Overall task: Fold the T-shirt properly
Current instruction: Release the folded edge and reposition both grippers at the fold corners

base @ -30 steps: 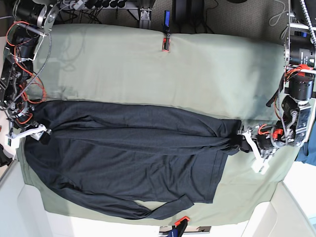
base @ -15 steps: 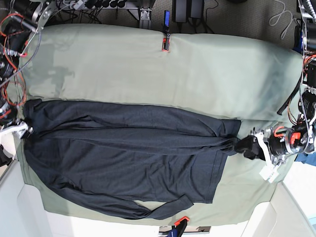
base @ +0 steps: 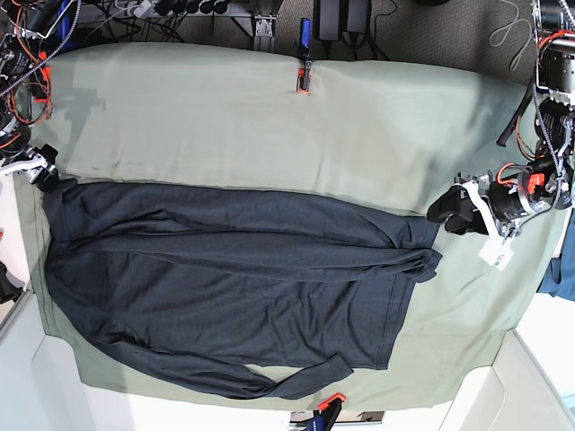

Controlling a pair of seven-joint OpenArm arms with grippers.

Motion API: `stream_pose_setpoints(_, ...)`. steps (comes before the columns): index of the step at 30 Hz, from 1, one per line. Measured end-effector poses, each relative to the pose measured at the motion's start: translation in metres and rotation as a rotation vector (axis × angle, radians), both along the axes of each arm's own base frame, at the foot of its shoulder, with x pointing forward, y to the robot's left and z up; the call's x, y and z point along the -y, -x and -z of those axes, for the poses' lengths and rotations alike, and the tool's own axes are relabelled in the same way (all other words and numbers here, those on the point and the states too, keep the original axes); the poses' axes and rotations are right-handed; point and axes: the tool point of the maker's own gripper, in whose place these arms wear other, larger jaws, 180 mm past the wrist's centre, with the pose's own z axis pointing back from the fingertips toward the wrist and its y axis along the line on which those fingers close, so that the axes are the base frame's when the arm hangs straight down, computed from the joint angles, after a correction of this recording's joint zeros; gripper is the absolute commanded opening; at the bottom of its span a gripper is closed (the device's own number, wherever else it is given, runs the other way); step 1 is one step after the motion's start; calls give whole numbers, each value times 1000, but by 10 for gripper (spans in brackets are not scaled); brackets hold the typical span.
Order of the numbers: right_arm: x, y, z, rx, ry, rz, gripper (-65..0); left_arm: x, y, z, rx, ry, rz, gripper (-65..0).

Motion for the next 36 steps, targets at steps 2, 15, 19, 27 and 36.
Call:
stream_pose_setpoints(2, -3, -5, 0, 18, -9, 4, -298, -1, 2, 2, 2, 12, -21, -299)
stream_pose_setpoints(15, -19, -24, -4, 8, -22, -52, -298, -8, 1, 19, 6, -24, -58, -299)
stream_pose_setpoints(19, -21, -24, -3, -7, -25, -63, -298, -8, 1, 19, 5, -29, -57, -299)
stream_pose_setpoints(27, -20, -25, -4, 3, -15, -58, -298, -9, 1, 20, 6, -36, -57, -299)
stream_pose_setpoints(36, -29, -28, 5, -15, 17, -93, -298, -12, -8, 35, -5, 0, -118, -299)
